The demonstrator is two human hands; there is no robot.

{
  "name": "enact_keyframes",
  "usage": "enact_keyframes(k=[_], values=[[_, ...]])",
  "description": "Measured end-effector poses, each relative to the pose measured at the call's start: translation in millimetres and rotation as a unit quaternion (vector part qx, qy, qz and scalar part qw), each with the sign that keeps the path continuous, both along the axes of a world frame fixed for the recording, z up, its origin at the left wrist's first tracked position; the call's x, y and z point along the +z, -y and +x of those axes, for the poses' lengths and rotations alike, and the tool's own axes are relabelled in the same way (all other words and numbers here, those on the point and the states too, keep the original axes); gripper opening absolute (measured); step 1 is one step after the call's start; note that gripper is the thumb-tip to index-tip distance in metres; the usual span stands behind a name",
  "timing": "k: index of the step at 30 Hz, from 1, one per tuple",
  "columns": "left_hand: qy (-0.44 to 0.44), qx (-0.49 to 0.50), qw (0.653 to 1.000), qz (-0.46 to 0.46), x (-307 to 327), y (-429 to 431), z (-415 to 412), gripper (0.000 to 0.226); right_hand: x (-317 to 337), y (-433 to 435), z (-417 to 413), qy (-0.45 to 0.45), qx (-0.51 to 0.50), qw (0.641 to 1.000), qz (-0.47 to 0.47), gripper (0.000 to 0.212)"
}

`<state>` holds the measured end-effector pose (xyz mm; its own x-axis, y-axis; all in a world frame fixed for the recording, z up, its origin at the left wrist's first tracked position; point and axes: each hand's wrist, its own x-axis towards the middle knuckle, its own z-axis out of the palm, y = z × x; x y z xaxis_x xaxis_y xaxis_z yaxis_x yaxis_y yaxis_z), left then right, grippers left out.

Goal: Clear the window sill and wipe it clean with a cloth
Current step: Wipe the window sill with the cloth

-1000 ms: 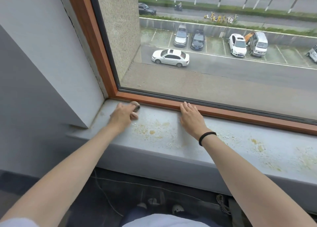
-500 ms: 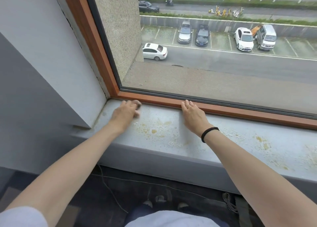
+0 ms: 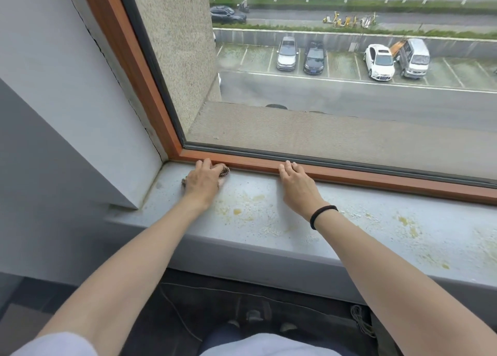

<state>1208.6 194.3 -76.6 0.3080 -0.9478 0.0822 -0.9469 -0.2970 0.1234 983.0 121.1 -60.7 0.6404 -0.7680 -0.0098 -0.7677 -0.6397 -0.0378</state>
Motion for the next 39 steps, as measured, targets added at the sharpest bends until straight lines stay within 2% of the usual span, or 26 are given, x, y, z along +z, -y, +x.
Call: enact_keyframes(k=[2, 3, 6, 8, 10, 12, 15, 19, 21, 23, 25, 28, 31, 34, 36, 39], values=[[-0.032, 0.033, 0.999, -0.008, -0.1, 4.7, -24.9, 0.021, 0.7, -2.5, 1.7, -0.001, 0.0, 1.0, -0.002, 0.06], [-0.042, 0.018, 0.999, -0.014, -2.0, 7.3, -40.9, 0.02, 0.6, -3.5, 2.4, -0.001, -0.002, 1.0, -0.004, 0.06], [-0.052, -0.124, 0.991, -0.006, 0.7, 6.3, -71.5, 0.032, 0.2, -2.0, 1.6, -0.003, 0.001, 1.0, -0.01, 0.059], [-0.02, -0.17, 0.985, 0.024, 5.8, 9.3, -56.7, 0.038, 2.6, -0.1, 0.1, -0.006, 0.003, 1.0, -0.006, 0.059], [0.039, -0.128, 0.99, 0.031, 6.2, 9.2, -32.8, 0.039, 6.4, 0.6, -1.5, -0.011, 0.009, 1.0, -0.005, 0.059], [0.052, -0.062, 0.996, 0.029, 6.0, 6.4, -21.9, 0.037, 10.2, -0.2, -3.1, -0.013, 0.02, 1.0, -0.014, 0.059], [-0.02, -0.034, 0.999, 0.016, 9.9, 8.8, -41.9, 0.033, 11.5, -2.4, -2.8, -0.019, 0.024, 0.999, -0.022, 0.058], [-0.094, -0.174, 0.979, 0.057, 15.8, 6.0, -84.0, 0.047, 9.8, 1.5, -1.2, -0.046, 0.028, 0.998, -0.026, 0.055], [-0.121, -0.201, 0.97, 0.064, 17.0, 8.1, -86.3, 0.05, 12.5, 2.2, -0.9, -0.062, 0.034, 0.997, -0.028, 0.053], [-0.156, -0.143, 0.977, 0.011, 22.1, 16.0, -70.0, 0.05, 16.5, 1.5, -1.2, -0.065, 0.041, 0.997, -0.029, 0.052], [-0.129, -0.065, 0.989, -0.039, 23.5, 20.6, -45.7, 0.043, 18.5, 1.0, -2.6, -0.066, 0.042, 0.996, -0.038, 0.053], [-0.075, -0.014, 0.997, 0.002, 15.3, 13.3, -35.9, 0.042, 19.0, -1.1, -3.1, -0.069, 0.042, 0.996, -0.032, 0.053], [-0.126, -0.031, 0.991, 0.025, 5.8, 5.4, -66.1, 0.055, 16.4, 0.4, -3.3, -0.064, 0.037, 0.997, -0.033, 0.054], [-0.227, -0.089, 0.97, 0.022, 9.9, 12.0, -82.4, 0.053, 12.7, 2.1, -2.9, -0.066, 0.029, 0.997, -0.024, 0.052], [-0.246, -0.061, 0.967, -0.038, 17.1, 8.7, -76.4, 0.047, 12.0, 3.4, -2.0, -0.07, 0.03, 0.997, -0.025, 0.051], [-0.23, 0.046, 0.965, -0.115, 27.3, -6.0, -43.1, 0.045, 12.1, 5.1, -2.3, -0.068, 0.035, 0.997, -0.031, 0.052]])
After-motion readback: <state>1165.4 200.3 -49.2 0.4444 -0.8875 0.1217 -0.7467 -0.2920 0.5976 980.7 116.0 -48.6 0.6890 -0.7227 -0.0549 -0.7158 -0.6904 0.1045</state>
